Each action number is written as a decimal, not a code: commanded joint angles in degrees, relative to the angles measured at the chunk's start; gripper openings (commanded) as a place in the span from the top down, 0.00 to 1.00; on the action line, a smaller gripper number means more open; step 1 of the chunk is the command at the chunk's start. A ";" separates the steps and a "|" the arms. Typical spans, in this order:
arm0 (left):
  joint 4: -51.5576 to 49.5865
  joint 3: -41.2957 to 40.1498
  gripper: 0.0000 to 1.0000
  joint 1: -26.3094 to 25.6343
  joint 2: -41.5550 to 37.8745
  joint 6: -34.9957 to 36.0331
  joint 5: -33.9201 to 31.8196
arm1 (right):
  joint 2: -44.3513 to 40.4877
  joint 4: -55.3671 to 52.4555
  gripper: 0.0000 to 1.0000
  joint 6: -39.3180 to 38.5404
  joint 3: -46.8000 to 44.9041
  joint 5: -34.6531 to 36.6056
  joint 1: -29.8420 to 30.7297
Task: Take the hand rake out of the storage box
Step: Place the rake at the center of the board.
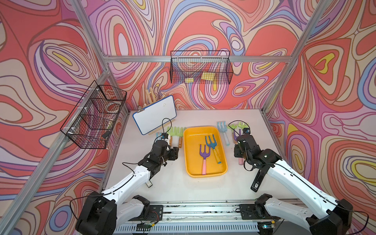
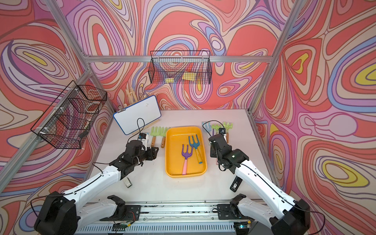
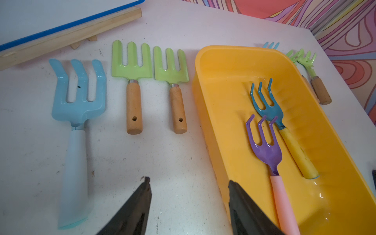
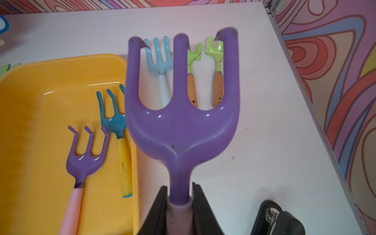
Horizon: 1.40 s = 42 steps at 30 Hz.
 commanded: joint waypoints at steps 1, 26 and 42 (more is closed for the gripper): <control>1.32 -0.29 0.35 0.63 -0.35 -0.44 0.94 | 1.73 0.22 0.82 -1.26 -1.47 -3.30 -2.99; 3.26 -1.94 0.35 4.16 -0.87 -1.85 5.35 | 14.12 6.84 0.81 -5.63 -4.54 -16.47 -11.91; 3.01 -1.72 0.35 4.17 -0.72 -1.98 5.28 | 23.80 7.05 0.81 -6.06 -2.62 -23.04 -11.87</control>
